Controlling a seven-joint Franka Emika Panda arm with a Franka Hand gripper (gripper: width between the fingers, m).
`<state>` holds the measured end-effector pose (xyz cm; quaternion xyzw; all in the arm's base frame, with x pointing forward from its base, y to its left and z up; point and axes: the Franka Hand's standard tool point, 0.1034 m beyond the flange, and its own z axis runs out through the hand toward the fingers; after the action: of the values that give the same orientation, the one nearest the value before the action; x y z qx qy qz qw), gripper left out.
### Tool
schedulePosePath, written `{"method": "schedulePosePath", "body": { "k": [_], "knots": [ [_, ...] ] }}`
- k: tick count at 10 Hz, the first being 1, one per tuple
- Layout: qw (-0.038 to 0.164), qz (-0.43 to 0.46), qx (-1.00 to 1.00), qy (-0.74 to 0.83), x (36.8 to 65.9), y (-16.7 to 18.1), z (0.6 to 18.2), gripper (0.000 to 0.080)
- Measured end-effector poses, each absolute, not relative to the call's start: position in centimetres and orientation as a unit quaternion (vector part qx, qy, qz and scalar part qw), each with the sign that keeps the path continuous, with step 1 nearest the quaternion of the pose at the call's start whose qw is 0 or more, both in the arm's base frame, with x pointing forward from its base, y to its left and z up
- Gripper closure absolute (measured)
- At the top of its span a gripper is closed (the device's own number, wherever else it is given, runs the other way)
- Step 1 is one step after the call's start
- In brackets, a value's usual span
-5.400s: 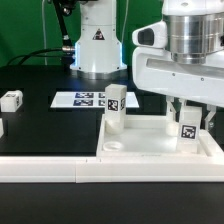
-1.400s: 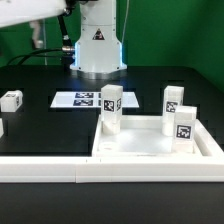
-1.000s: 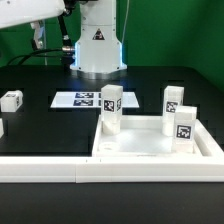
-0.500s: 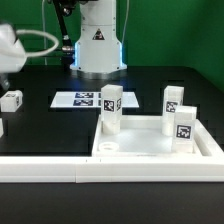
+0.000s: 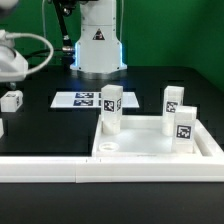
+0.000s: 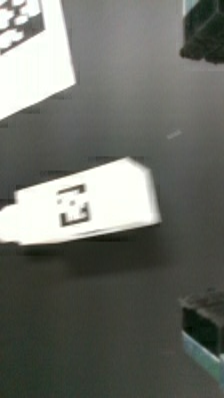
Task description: Assemble square table
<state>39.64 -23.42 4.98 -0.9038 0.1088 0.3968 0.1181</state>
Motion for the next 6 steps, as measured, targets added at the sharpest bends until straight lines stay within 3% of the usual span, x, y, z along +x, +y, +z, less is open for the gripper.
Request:
{"method": "schedulePosePath", "body": {
  "k": [5,6],
  "knots": [
    [0.116,0.418,-0.894,0.108,40.1,-23.5,4.3,0.015],
    [0.113,0.422,-0.892,0.113,38.9,-22.9,3.0,0.015]
  ]
}}
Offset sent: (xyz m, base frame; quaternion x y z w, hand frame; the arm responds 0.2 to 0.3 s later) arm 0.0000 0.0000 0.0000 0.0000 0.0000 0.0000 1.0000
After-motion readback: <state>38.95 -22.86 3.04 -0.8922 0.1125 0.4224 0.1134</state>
